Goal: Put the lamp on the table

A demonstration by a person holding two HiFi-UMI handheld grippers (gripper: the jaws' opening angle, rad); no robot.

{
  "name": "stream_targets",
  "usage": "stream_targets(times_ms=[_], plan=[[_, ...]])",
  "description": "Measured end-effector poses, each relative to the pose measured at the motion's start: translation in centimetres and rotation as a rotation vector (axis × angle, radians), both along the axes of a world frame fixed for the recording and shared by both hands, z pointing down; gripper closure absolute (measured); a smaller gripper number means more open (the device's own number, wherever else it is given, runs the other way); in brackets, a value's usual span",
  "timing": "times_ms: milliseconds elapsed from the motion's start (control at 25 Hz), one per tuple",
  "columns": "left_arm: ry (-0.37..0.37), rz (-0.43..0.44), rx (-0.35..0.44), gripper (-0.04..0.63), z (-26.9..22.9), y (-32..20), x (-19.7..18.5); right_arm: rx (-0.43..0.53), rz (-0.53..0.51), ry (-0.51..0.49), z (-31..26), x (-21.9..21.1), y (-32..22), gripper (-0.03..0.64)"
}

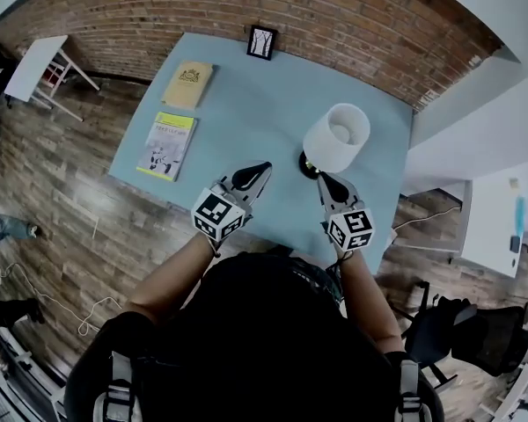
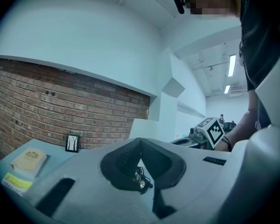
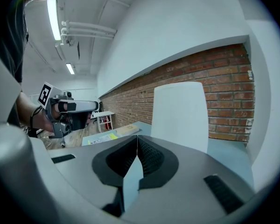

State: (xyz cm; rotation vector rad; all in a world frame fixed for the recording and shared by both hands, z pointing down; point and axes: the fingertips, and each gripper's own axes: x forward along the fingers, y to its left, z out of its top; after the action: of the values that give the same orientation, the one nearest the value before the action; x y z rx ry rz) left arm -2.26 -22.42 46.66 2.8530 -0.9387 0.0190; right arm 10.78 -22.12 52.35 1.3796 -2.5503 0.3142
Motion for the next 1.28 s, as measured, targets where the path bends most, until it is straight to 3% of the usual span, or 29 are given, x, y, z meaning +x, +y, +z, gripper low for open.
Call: stream_targets(times_ms=[680, 1280], plan=[[0.018, 0.059, 0.016, 0.586, -0.5, 6.7, -9.2, 0.043, 0.053, 0.022, -2.0, -8.5, 6.9, 0.598], [0.050, 0.089, 0.016, 0.586, -1.1, 11.8, -8.4, 0.066, 0.056, 0.050, -3.7, -8.6, 12.2, 0.598]])
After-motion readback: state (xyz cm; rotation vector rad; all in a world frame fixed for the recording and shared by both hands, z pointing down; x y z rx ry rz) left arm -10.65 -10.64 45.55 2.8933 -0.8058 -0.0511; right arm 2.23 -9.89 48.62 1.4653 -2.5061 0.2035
